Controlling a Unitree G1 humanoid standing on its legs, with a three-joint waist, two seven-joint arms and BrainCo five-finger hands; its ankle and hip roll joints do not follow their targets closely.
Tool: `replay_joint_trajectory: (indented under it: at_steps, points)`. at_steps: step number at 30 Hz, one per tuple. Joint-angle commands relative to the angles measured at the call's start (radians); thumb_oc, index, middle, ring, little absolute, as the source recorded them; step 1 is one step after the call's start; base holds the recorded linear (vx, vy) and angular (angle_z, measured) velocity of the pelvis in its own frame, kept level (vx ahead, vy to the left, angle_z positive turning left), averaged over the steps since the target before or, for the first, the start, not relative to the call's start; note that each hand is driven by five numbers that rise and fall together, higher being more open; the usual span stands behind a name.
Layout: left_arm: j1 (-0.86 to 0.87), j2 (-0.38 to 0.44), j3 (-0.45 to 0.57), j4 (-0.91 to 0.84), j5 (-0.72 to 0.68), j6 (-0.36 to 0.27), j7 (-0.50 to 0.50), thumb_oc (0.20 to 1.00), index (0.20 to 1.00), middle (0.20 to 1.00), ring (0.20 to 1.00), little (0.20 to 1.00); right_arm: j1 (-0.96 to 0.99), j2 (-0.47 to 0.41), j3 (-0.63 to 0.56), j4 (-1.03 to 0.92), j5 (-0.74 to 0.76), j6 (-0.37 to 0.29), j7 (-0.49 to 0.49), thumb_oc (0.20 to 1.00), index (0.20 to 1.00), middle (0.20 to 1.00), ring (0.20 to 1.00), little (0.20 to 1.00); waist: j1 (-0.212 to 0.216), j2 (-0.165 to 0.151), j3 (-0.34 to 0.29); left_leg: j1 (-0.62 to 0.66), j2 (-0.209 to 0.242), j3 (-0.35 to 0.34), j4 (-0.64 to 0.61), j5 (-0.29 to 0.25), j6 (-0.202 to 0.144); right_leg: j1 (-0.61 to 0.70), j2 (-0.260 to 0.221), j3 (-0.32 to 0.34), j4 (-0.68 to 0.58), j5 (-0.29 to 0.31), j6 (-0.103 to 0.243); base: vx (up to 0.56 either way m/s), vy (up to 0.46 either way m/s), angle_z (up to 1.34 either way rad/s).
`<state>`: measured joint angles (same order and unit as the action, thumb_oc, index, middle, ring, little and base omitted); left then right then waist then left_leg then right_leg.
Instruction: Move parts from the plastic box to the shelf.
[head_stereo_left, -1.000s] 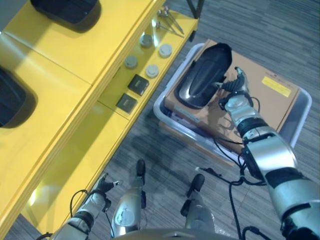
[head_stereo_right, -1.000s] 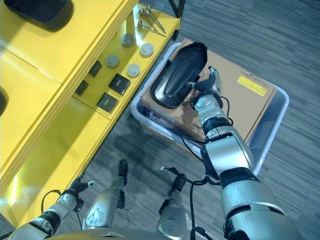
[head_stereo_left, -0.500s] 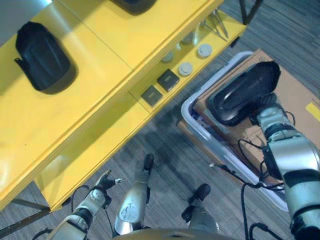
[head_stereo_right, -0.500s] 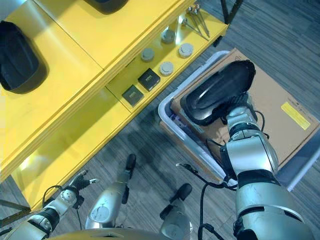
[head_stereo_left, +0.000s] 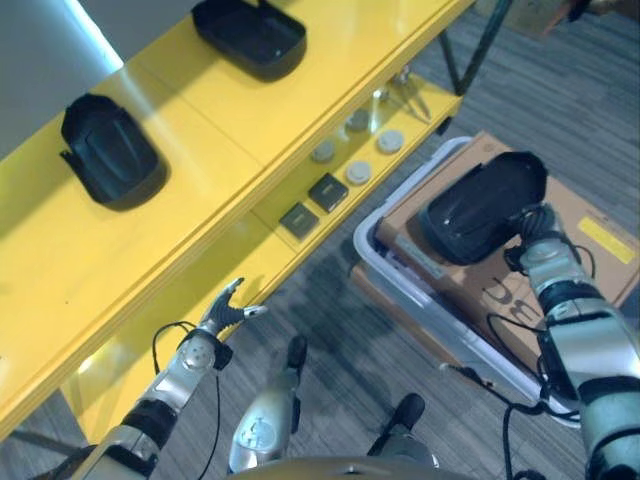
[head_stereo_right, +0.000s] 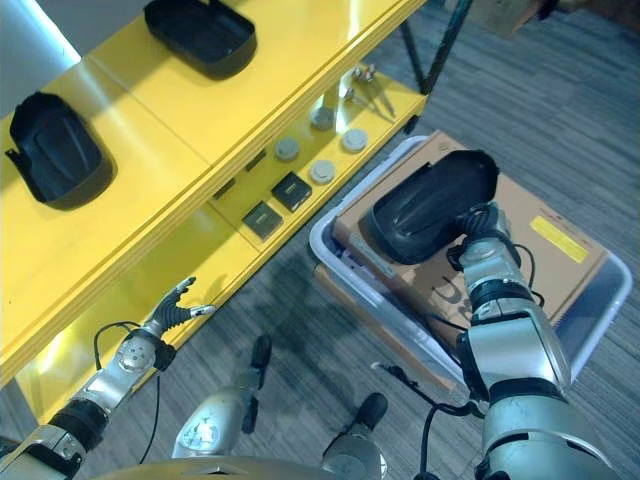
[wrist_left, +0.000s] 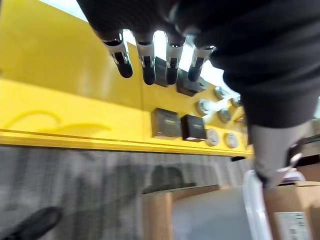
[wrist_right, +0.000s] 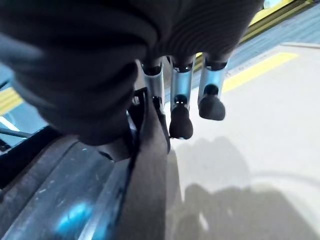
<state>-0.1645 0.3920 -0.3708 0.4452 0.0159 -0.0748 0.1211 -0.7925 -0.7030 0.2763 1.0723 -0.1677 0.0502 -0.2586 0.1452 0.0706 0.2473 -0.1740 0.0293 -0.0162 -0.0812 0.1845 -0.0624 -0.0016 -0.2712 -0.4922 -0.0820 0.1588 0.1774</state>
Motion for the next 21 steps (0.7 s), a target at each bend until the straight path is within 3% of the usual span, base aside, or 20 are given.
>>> replay_joint_trajectory:
  at_steps: [1, 2, 3, 8, 10, 12, 21]
  points:
    - [-0.049, -0.005, 0.005, -0.016, -0.159, -0.06, -0.024, 1.0, 1.0, 1.0, 1.0, 1.0, -0.023, -0.058, 0.159, -0.129, -0.217, -0.057, -0.009, 0.2, 0.2, 0.2, 0.2, 0.2, -0.029, -0.082, -0.087, 0.081, 0.069, 0.082, -0.006, -0.093, -0.059, 0.029, -0.046, 0.067, 0.022, -0.022, 0.055, 0.05, -0.055, -0.51]
    - [-0.049, -0.005, 0.005, -0.016, -0.159, -0.06, -0.024, 1.0, 1.0, 1.0, 1.0, 1.0, -0.023, -0.058, 0.159, -0.129, -0.217, -0.057, -0.009, 0.2, 0.2, 0.2, 0.2, 0.2, -0.029, -0.082, -0.087, 0.081, 0.069, 0.082, -0.006, -0.093, -0.059, 0.029, -0.046, 0.067, 0.022, -0.022, 0.055, 0.09, -0.078, -0.66]
    - [-0.077, -0.046, 0.013, -0.005, -0.259, -0.058, -0.014, 1.0, 1.0, 1.0, 1.0, 1.0, -0.02, -0.073, 0.224, -0.228, -0.322, -0.056, 0.012, 0.2, 0.2, 0.2, 0.2, 0.2, -0.05, -0.09, -0.105, 0.119, 0.084, 0.114, -0.006, -0.101, -0.061, 0.039, -0.033, 0.092, 0.024, -0.03, 0.05, 0.08, -0.064, -0.59]
    - [-0.12, -0.113, 0.001, 0.003, -0.511, -0.064, -0.047, 1.0, 1.0, 1.0, 1.0, 1.0, -0.039, -0.107, 0.305, -0.346, -0.442, -0.069, 0.037, 0.2, 0.2, 0.2, 0.2, 0.2, -0.09, -0.097, -0.142, 0.175, 0.106, 0.161, -0.006, -0.108, -0.065, 0.056, -0.014, 0.13, 0.027, -0.042, 0.041, 0.05, -0.058, -0.58]
    - [-0.179, -0.18, -0.002, 0.05, -0.78, -0.056, -0.079, 1.0, 1.0, 1.0, 1.0, 1.0, -0.091, -0.119, 0.39, -0.436, -0.513, -0.086, 0.055, 0.2, 0.2, 0.2, 0.2, 0.2, -0.129, -0.096, -0.167, 0.224, 0.128, 0.201, -0.006, -0.113, -0.071, 0.069, 0.007, 0.169, 0.035, -0.057, 0.033, 0.06, -0.102, -0.31]
    - [-0.195, -0.204, -0.003, 0.067, -0.873, -0.042, -0.098, 1.0, 1.0, 1.0, 1.0, 1.0, -0.109, -0.118, 0.425, -0.462, -0.535, -0.1, 0.06, 0.2, 0.2, 0.2, 0.2, 0.2, -0.146, -0.095, -0.184, 0.245, 0.137, 0.217, -0.006, -0.116, -0.072, 0.075, 0.017, 0.185, 0.036, -0.063, 0.03, 0.04, -0.087, -0.4]
    - [-0.308, -0.323, 0.0, 0.232, -1.007, 0.001, -0.097, 1.0, 1.0, 1.0, 1.0, 1.0, -0.182, -0.088, 0.516, -0.614, -0.572, -0.128, 0.065, 0.2, 0.2, 0.2, 0.2, 0.2, -0.213, -0.077, -0.218, 0.31, 0.173, 0.283, -0.006, -0.117, -0.083, 0.09, 0.06, 0.246, 0.038, -0.087, 0.011, 0.01, -0.058, -0.29]
